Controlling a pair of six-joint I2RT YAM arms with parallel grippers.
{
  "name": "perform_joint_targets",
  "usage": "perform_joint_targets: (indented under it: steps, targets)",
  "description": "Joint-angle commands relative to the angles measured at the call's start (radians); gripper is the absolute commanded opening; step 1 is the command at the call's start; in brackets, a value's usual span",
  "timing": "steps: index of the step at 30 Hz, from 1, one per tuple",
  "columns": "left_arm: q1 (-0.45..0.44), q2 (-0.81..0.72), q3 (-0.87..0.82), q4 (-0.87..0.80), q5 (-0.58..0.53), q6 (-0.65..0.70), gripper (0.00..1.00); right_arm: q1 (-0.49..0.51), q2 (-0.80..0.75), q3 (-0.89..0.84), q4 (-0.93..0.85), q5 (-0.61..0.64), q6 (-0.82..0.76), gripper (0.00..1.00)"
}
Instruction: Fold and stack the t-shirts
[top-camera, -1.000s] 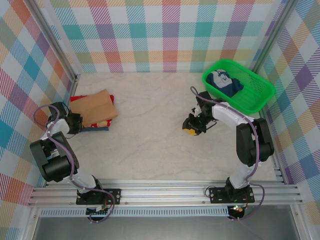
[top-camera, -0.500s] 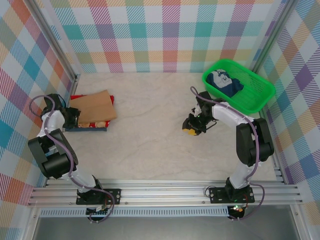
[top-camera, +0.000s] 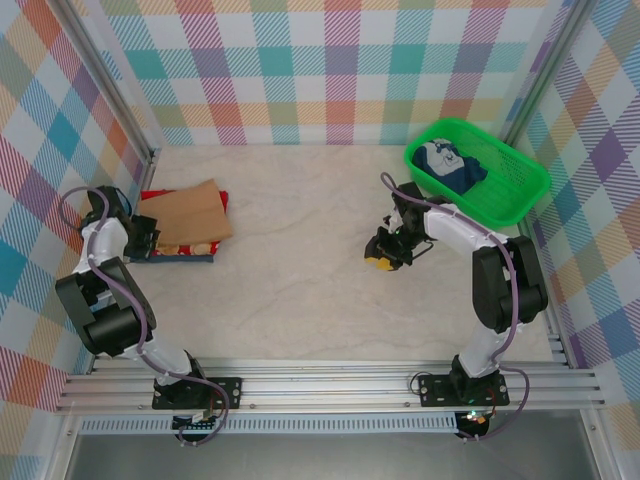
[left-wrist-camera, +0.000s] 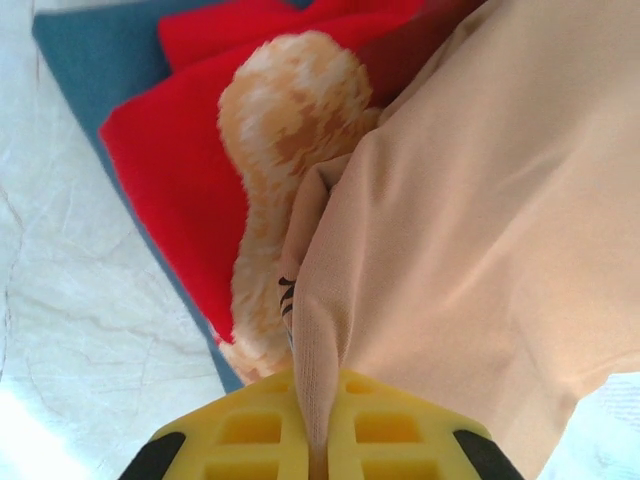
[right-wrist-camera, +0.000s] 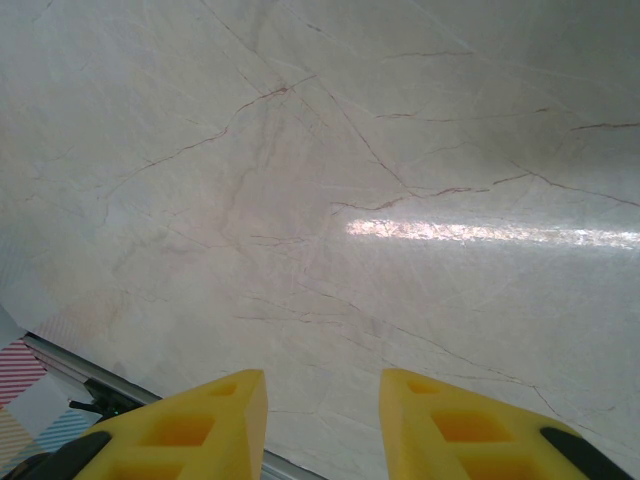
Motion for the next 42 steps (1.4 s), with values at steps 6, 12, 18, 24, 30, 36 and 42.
perform_joint_targets:
  steps: [6,12,18,24,30,36,42]
  targets:
    - [-0.001,0.066,0.175,-0.082,-0.059,0.243,0.04,-0.008,-0.009,0.003,-0.019,-0.022,-0.002,0.35]
    - [-0.001,0.153,0.197,-0.164,-0.104,0.365,0.07,-0.008,-0.008,0.006,-0.02,-0.025,0.002,0.35]
    - [0.007,0.177,0.214,-0.131,-0.104,0.433,0.17,-0.008,-0.017,0.002,-0.026,-0.023,0.004,0.35]
    - [0.006,0.21,0.285,-0.144,-0.124,0.446,0.17,-0.008,-0.023,-0.003,-0.033,-0.025,0.001,0.34]
    - [0.007,0.246,0.353,-0.197,-0.176,0.479,0.13,-0.008,-0.031,-0.005,-0.042,-0.019,0.0,0.34]
    - [0.007,0.258,0.349,-0.206,-0.174,0.492,0.22,-0.008,-0.032,-0.005,-0.05,-0.016,0.0,0.34]
    - [-0.011,0.224,0.346,-0.223,-0.219,0.48,0.5,-0.008,-0.028,0.013,-0.06,-0.008,-0.005,0.34]
